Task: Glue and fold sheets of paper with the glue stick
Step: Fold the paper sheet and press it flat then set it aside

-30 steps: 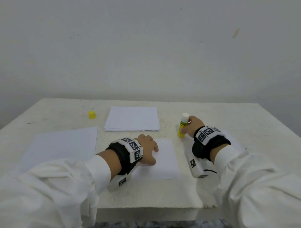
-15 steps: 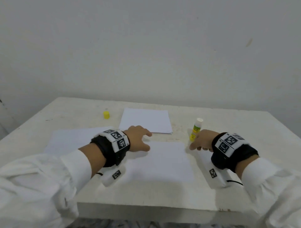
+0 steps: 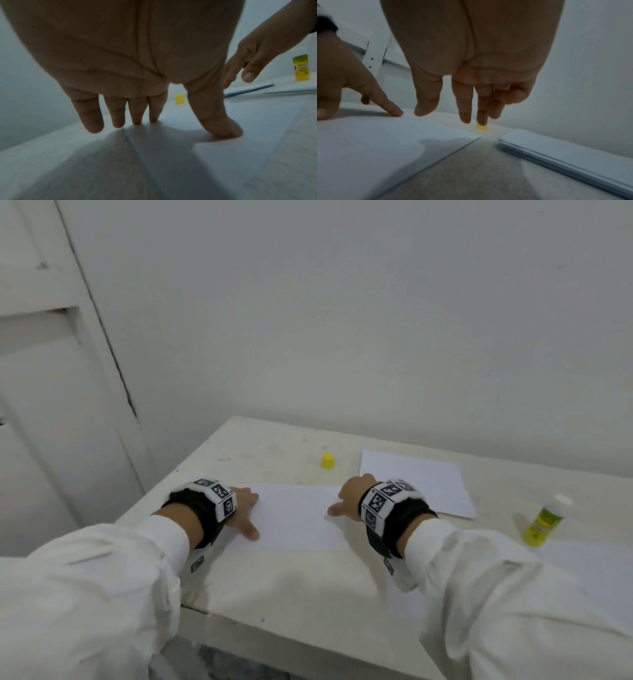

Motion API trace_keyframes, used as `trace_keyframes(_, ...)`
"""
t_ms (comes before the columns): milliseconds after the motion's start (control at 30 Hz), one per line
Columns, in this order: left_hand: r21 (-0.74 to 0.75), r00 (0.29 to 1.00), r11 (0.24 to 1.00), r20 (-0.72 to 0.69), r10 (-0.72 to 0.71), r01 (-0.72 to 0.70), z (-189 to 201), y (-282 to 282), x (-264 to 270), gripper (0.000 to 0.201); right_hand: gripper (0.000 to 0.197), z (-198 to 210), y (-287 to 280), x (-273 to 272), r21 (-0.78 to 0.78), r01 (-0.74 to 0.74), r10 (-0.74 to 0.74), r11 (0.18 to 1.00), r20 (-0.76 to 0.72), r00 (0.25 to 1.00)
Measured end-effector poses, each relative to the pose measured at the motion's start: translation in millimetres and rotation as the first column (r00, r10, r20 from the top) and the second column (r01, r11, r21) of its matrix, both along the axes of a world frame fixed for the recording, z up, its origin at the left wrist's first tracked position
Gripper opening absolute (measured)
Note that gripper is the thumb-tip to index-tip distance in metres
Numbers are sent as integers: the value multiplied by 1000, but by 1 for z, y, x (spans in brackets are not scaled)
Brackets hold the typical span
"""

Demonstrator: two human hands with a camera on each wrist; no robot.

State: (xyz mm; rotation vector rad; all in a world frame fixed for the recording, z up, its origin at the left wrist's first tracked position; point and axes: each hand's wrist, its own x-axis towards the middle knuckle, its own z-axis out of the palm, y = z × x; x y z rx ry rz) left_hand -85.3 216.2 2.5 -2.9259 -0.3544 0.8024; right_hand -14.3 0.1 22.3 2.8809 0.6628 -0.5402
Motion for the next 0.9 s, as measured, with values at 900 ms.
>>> trace_keyframes(900, -63, 996, 994, -20, -88, 87, -9, 11, 5, 103, 34, -5, 35, 8, 406, 226, -166, 886, -179, 970)
